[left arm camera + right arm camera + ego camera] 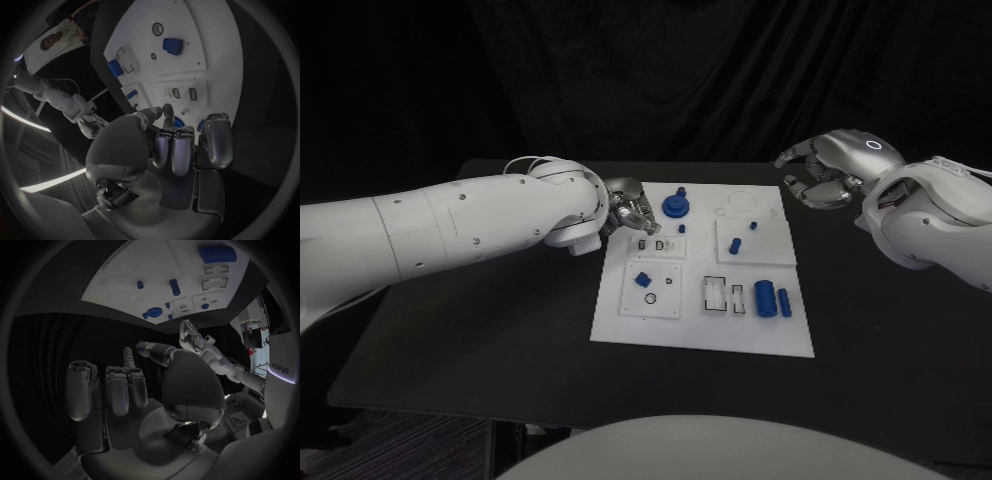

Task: Assemble the parts on the task board

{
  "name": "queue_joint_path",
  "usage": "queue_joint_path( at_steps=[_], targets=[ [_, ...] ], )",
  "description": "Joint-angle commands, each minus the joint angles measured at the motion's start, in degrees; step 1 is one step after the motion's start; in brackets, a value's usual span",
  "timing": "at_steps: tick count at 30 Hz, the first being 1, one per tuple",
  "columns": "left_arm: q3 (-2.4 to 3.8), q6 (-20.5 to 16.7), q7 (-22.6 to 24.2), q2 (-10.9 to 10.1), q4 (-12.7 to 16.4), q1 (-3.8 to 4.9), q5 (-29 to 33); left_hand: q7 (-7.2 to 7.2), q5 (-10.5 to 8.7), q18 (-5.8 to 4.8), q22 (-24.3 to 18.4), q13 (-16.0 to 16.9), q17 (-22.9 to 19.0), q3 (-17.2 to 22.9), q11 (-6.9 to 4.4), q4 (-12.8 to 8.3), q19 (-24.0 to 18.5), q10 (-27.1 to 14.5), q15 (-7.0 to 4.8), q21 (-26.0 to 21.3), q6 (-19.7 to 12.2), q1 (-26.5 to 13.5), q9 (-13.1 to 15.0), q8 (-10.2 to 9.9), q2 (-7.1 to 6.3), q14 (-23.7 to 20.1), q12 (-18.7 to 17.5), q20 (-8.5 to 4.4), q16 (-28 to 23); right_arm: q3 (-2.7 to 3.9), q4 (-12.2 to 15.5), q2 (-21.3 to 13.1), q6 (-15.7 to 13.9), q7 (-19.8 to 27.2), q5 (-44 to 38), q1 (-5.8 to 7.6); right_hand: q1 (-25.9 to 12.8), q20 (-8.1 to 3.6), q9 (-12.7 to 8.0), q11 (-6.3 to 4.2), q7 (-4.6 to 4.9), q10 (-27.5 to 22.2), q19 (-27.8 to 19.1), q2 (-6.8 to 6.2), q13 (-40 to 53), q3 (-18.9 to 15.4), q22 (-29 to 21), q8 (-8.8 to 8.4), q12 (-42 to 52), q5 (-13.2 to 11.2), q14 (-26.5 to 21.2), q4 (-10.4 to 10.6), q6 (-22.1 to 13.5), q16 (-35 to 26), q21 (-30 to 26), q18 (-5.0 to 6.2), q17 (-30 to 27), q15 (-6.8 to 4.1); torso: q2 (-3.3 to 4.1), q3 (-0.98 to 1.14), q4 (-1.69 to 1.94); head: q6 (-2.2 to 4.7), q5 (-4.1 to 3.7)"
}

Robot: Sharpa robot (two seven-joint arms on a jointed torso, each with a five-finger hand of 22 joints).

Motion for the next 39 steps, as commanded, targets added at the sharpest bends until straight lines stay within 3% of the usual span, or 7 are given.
queue_joint_path(
  at_steps=[1, 5, 8, 22, 27, 34, 39],
  targets=[
    [0.04, -5.1, 9.3, -2.3, 1.9, -0.08, -0.4, 0.36, -5.22, 0.16, 6.5, 14.9, 15.1, -0.9, 0.78, -0.8, 0.0, 6.0, 0.57, 0.4, -0.9, 0.5, -0.3, -0.5, 0.66, 6.0, 0.2, 0.63, 0.1, 0.03, 2.2, -0.8, -3.3, -0.3, -0.2, -0.41, -0.4, 0.33, 0.2, 0.39, 0.40, 6.0, 2.1, 0.20, 15.1, -7.5, 12.7, 0.10, 0.2, -0.3, 5.8, 1.8, -0.4, 0.2, -0.1, 0.83, 15.1, 0.48, 0.00, -0.08, -0.05, 0.01, 0.12],
    [0.03, -5.6, 13.6, -5.3, 2.7, -0.12, 0.1, 0.84, -11.33, 0.08, 6.9, 14.9, 15.1, -1.8, 1.24, -0.9, -0.1, 6.0, 1.04, 0.6, -1.7, -1.5, -0.6, -0.9, 1.63, 6.0, 0.2, 1.07, 0.1, 0.03, 5.9, -1.9, -5.1, -0.9, -0.4, -0.96, 2.4, 0.53, 0.3, 0.78, 0.85, 6.0, 2.6, 1.26, 15.1, -21.1, 13.0, 0.06, 0.2, 0.2, 5.8, 4.5, -0.7, 0.2, 0.5, 0.66, 15.1, 0.75, -0.02, -0.09, -0.13, 0.01, 0.32],
    [0.03, -2.6, 15.0, -7.1, 1.9, -0.48, 7.1, 2.03, -12.31, 0.21, 6.9, 14.9, 15.1, -4.1, 2.31, 5.3, -0.9, 6.0, 2.04, -0.1, -3.1, -7.5, -2.5, -2.3, 3.93, 6.0, 0.2, 1.88, 0.1, 0.02, 8.9, -2.2, -5.3, -2.1, -1.3, -1.80, 4.0, 0.63, 0.5, 0.85, 0.91, 6.0, 3.1, 1.88, 15.1, -26.6, 13.2, 0.28, 0.2, 0.5, 5.8, 6.8, -0.3, 0.2, 1.1, 0.49, 15.1, 0.76, -0.06, -0.03, -0.24, 0.01, 0.65],
    [0.03, -3.4, 24.2, -11.2, 1.8, -4.09, 19.0, 2.17, -12.67, 0.11, 7.9, 14.9, 15.1, -4.8, 2.57, 8.9, -1.0, 6.0, 2.41, 0.6, -2.6, -6.1, -6.0, -2.5, 4.35, 6.0, 0.2, 2.47, 0.1, 0.05, 13.0, 2.3, -3.9, -7.3, -7.0, -7.47, 7.2, 0.57, 4.2, 0.80, 0.84, 6.0, 5.5, 1.43, 15.1, -37.1, 14.7, 2.30, 0.2, 0.9, 5.8, 13.1, 1.4, 0.2, 5.4, -0.63, 15.1, 0.78, -0.85, -0.54, 0.24, 0.01, 0.68],
    [0.02, -3.3, 24.5, -12.6, 2.0, -4.86, 19.3, 2.02, -12.67, 0.07, 8.1, 14.9, 15.1, -4.3, 2.44, 8.5, -0.8, 6.0, 2.30, 0.9, -2.3, -5.2, -6.4, -2.2, 4.61, 6.0, 0.2, 2.41, 0.1, 0.06, 13.1, 5.4, -2.8, -9.4, -8.1, -9.30, 7.1, 0.42, 7.8, 0.64, 0.65, 6.0, 5.9, 1.34, 15.1, -38.8, 15.0, 3.89, 0.2, 1.0, 5.8, 13.6, 1.4, 0.2, 6.0, -0.81, 15.1, 0.63, -1.37, -1.25, 0.50, 0.01, -0.06],
    [0.02, -2.9, 24.1, -14.0, 2.4, -5.55, 19.5, 1.97, -12.66, 0.08, 8.1, 14.9, 15.1, -4.1, 2.41, 8.5, -0.9, 6.0, 2.27, 0.9, -2.1, -4.9, -6.6, -2.1, 4.68, 6.0, 0.2, 2.39, 0.1, 0.07, 12.4, 9.5, -1.2, -13.0, -12.5, -12.18, 12.0, 0.54, 26.2, 0.91, -0.11, 6.0, 6.0, 3.07, 15.1, -38.9, 15.1, 19.11, 0.2, 0.7, 5.8, 11.3, 1.0, 0.2, 6.4, -0.90, 15.1, 0.80, -1.98, -2.23, 1.18, 0.01, -1.58],
    [0.02, -2.8, 23.8, -14.8, 2.8, -5.82, 19.5, 1.95, -12.65, 0.07, 8.2, 14.9, 15.1, -4.1, 2.39, 8.4, -0.8, 6.0, 2.26, 0.9, -2.0, -4.8, -6.7, -2.1, 4.66, 6.0, 0.2, 2.37, 0.1, 0.11, 11.6, 12.2, 0.1, -15.6, -15.3, -14.04, 12.0, 0.50, 31.4, 0.74, -0.35, 6.0, 6.0, 3.09, 15.1, -39.0, 15.1, 23.09, 0.2, 0.7, 5.8, 10.9, -1.1, 0.2, 6.4, -0.90, 15.1, 0.70, -2.22, -2.62, 1.32, 0.01, -1.79]
  ],
)
